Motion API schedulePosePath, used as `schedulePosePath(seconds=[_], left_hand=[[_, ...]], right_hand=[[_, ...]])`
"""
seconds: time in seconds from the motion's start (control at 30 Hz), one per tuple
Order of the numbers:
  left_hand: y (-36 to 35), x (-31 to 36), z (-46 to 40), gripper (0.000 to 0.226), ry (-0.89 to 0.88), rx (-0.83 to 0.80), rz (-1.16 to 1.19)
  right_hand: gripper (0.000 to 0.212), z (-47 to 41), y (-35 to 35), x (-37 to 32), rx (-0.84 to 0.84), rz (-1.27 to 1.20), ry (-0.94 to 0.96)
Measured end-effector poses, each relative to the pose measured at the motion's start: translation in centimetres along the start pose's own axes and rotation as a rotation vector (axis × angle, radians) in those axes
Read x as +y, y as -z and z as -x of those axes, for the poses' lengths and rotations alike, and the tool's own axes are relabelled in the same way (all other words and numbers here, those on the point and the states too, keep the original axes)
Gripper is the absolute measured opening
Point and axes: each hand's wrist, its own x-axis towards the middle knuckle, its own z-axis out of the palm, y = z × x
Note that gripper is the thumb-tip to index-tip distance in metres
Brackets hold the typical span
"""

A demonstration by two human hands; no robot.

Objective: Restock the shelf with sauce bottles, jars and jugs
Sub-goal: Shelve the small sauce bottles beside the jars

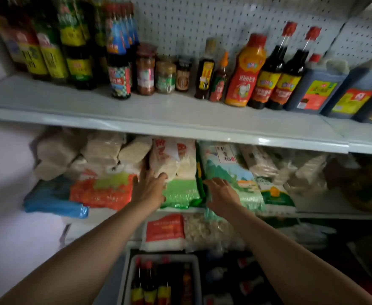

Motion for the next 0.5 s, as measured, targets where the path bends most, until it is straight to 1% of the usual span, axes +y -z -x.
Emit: schedulePosePath(seconds=[0.13, 0.23, 0.37, 0.43, 0.5], left_hand=[[-3.5, -2.1, 2.5, 0.070, 0.011, -0.109, -0.026], [-5.8, -3.1, 3.8, 0.069, 0.030, -0.198, -0.034], [-8.6, -3.8, 4.7, 0.070, 0.041, -0.206, -0.016], [-10.3, -3.9, 5.2, 0.073, 0.046, -0.255, 0.001], [-12.6, -4.0, 5.6, 0.069, 0.074, -0.297, 0.059]], right_hand=[[0.070, 1.7, -3.9, -1.0, -0.069, -0.016, -0.004], [0.071, 2.7, -6.6, -1.1, -0.120, -0.032, -0.002], [0.067, 2.6, -9.7, -0.1, -0.192, -0.049, -0.030], [0.066, 2.5, -11.6, 0.6, -0.245, -0.057, -0.035], [0.065, 2.3, -14.2, 1.5, -0.287, -0.079, -0.032]])
